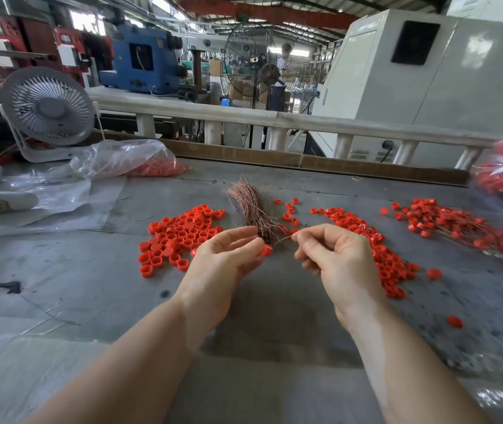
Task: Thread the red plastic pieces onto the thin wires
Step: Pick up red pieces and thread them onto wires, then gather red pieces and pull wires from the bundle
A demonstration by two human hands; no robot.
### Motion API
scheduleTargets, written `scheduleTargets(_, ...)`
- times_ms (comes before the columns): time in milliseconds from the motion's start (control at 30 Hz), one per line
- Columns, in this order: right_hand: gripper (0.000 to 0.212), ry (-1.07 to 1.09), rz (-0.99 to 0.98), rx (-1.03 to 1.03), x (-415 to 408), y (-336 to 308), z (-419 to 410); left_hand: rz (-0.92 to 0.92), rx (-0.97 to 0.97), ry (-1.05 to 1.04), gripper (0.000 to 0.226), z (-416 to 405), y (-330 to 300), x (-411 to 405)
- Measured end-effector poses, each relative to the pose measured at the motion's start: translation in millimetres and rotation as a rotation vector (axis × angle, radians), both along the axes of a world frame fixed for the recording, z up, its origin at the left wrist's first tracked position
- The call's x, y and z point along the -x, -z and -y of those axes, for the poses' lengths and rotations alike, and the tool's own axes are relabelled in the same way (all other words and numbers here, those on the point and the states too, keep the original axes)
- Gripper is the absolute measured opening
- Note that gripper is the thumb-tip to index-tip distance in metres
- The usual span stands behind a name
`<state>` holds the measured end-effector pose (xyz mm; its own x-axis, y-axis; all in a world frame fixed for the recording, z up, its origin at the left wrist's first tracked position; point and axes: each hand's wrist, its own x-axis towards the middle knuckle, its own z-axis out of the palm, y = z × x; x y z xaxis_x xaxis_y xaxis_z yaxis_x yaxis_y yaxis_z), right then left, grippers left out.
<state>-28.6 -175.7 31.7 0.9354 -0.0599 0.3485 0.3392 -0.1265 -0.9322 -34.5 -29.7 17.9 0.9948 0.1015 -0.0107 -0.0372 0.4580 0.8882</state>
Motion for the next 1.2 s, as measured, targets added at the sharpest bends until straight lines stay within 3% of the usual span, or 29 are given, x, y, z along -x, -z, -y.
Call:
scheduleTargets(200,0.024,0.395,0.045,-0.293,-20,2,26,-0.029,-0.086,-0.015,0.011,-2,1,0)
scheduleTargets(333,0.03,0.631,0.051,-0.341,-34,5,52,-0.036,-0.138,-0.026,0.012,0,-1,2)
scheduleTargets(567,0.027,0.804,-0.092,-0.08,-45,16,81,-0.023,-0.247,-0.035,0.015,1,-1,4)
scheduleTargets(733,0.02,0.717,-0.225,0.101,-45,14,82,-0.008,-0.33,-0.051,0.016,2,1,4)
scheduleTargets(800,0.043,0.681,-0.237,0.17,-44,12,77,-0.007,-0.374,-0.064,0.016,1,3,3)
scheduleTargets(867,0.052,0.675,-0.219,0.223,-42,11,75,-0.011,-0.429,-0.081,0.016,1,4,2)
scheduleTargets(1200,0.046,0.679,-0.018,0.518,-21,5,54,0.136,-1.08,-0.33,0.013,-7,6,-1)
